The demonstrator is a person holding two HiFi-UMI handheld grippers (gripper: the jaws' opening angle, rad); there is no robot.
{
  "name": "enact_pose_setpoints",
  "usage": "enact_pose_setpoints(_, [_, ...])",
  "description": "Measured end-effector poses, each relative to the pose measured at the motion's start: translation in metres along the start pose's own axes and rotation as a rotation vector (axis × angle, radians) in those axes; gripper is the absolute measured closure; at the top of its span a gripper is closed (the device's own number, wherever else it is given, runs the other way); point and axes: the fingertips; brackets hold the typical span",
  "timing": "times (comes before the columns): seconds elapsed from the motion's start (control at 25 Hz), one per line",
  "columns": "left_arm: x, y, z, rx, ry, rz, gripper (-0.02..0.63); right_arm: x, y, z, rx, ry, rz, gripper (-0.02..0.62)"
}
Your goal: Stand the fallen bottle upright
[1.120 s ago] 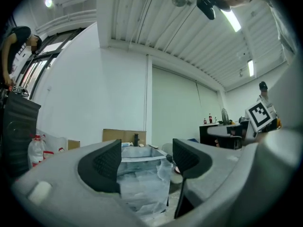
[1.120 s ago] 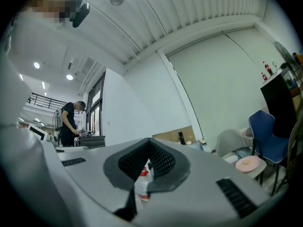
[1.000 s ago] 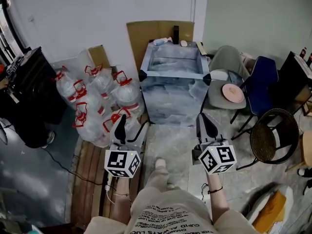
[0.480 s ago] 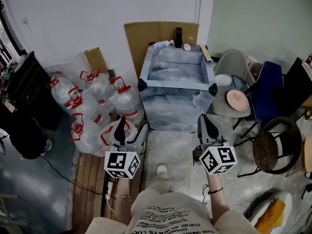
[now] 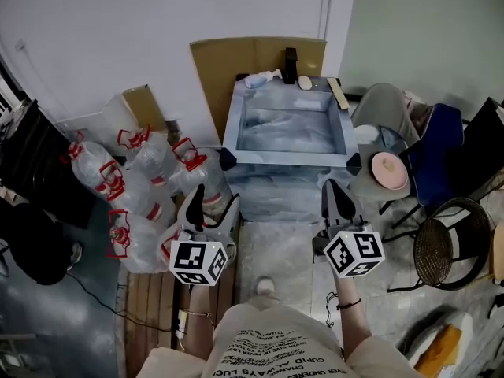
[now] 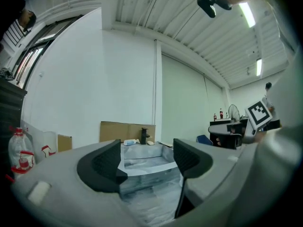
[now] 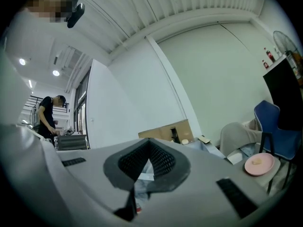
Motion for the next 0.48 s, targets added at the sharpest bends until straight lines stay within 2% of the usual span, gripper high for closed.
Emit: enact_pose_setpoints(0.48, [0.068,-0.03,0.008,0.002,-0.023,0.075,0.273,0.063,0.014,0.004,-0.012,0.0,0.048,0.592])
Point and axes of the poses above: the fingertips, and each gripper's own axes: x forward along the fingers, y to its right, z out of its underside, and after that the axes turned 2 degrees about y, right-handed
